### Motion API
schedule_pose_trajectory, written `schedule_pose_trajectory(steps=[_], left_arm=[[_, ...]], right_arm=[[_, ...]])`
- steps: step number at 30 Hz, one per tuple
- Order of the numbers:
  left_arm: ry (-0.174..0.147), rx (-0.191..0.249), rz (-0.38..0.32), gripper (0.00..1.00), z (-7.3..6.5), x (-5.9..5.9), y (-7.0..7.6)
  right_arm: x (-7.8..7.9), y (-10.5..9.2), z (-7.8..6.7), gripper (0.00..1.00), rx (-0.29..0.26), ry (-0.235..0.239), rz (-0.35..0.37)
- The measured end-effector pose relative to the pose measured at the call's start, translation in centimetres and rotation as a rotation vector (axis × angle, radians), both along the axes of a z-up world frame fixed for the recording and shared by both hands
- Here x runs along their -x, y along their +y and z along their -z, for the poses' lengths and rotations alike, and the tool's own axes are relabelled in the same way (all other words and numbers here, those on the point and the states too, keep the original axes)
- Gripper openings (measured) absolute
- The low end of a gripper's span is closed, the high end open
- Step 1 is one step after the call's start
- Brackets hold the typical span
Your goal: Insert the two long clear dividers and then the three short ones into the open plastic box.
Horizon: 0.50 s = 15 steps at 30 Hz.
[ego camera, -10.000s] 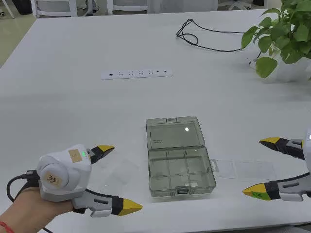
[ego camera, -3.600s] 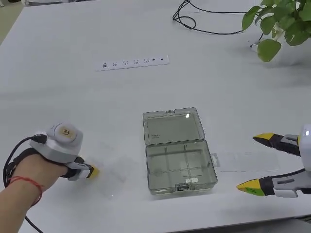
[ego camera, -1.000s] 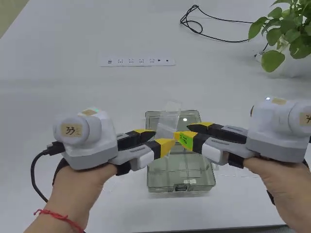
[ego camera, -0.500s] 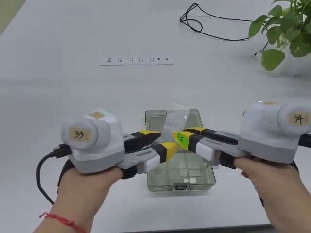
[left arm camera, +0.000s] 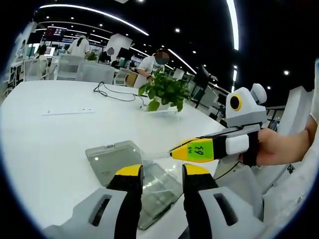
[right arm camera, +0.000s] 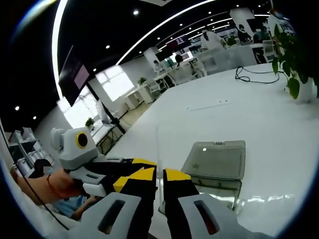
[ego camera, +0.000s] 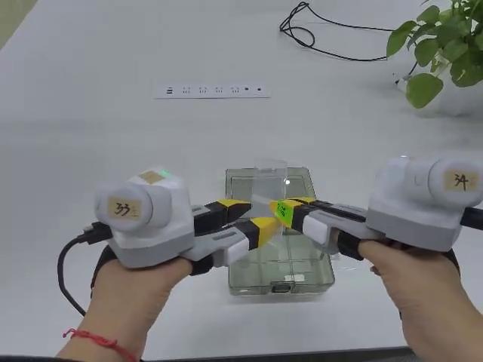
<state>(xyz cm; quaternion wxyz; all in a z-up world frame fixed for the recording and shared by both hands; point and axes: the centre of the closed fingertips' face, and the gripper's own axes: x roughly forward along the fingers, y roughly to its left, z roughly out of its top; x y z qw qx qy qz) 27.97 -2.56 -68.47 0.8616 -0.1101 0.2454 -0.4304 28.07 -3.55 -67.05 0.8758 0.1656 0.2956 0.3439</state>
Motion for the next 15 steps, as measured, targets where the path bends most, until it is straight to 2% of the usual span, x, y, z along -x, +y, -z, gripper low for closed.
schedule_pose_trajectory(steps=[10, 12, 15], left_arm=[[0.001, 0.005, 0.021, 0.34, 0.14, 0.36, -0.19], [-0.001, 0.001, 0.03, 0.33, 0.19, 0.49, -0.03], [-0.013, -0.002, 0.04, 0.36, 0.21, 0.7, 0.26]], right_arm=[[-0.05, 0.11, -0.1, 0.07, 0.006, 0.003, -0.005], [0.0, 0.13, -0.35, 0.07, -0.003, 0.012, -0.007], [-0.22, -0.17, -0.55, 0.07, 0.0, 0.013, -0.013]])
